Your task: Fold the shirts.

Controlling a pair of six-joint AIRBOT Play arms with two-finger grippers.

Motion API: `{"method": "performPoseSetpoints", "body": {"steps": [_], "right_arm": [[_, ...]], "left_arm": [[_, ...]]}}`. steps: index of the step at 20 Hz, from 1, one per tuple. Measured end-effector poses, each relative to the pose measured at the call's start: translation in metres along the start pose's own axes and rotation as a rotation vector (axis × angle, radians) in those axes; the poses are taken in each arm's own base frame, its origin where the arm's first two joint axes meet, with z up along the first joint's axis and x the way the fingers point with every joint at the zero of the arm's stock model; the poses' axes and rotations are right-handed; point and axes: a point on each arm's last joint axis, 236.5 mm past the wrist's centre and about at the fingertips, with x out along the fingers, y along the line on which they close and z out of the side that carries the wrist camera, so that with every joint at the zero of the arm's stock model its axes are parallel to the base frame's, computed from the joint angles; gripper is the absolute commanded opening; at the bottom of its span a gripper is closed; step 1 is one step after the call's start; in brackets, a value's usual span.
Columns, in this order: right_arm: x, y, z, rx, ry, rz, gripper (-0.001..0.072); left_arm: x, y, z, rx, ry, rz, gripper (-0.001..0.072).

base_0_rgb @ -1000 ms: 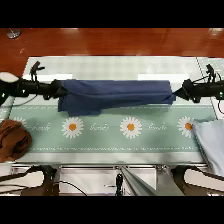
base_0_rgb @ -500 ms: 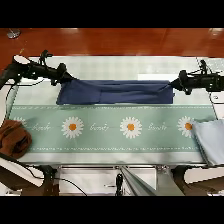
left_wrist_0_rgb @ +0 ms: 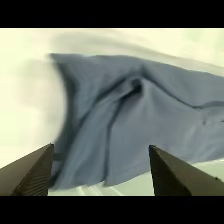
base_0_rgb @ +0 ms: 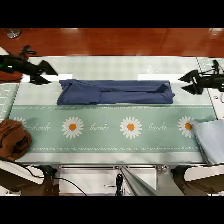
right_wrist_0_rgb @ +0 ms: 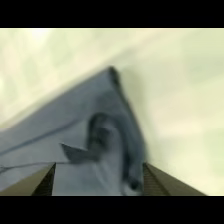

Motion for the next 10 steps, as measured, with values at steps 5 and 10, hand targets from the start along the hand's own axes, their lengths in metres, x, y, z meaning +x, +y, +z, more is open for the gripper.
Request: {"method": "performPoseSetpoints", "body": {"steps": [5, 10], "right_arm": [[0.01, -0.029, -0.017, 0.022, 0.083, -0.039, 0.0629], [0.053, -0.008, -0.03, 0.003, 0.153, 0.056, 0.0621]], "left_arm": [[-0.048, -0.004, -0.02, 0.036, -0.203, 0.095, 0.0698], [-0.034, -0.057, -0.073, 0.173, -0.237, 0.025, 0.0698]]}}
